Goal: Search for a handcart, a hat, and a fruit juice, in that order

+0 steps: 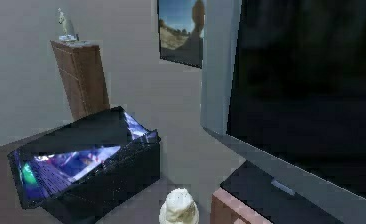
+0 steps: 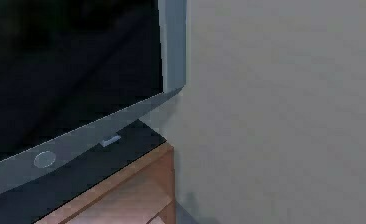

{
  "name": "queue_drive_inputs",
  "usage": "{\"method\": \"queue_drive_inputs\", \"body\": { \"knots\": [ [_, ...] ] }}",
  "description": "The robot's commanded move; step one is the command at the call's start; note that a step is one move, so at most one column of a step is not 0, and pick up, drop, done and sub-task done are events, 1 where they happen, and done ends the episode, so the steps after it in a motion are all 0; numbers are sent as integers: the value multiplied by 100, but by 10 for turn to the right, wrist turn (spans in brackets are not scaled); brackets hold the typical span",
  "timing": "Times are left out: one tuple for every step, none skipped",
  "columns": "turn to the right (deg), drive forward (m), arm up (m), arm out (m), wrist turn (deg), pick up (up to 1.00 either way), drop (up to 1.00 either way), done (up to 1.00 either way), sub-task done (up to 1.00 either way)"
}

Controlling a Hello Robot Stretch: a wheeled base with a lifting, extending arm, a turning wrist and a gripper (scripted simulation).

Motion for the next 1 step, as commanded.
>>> {"method": "queue_drive_inputs", "body": {
  "knots": [
    [0,0,0,0,0,0,0,0,100]
  ]
}}
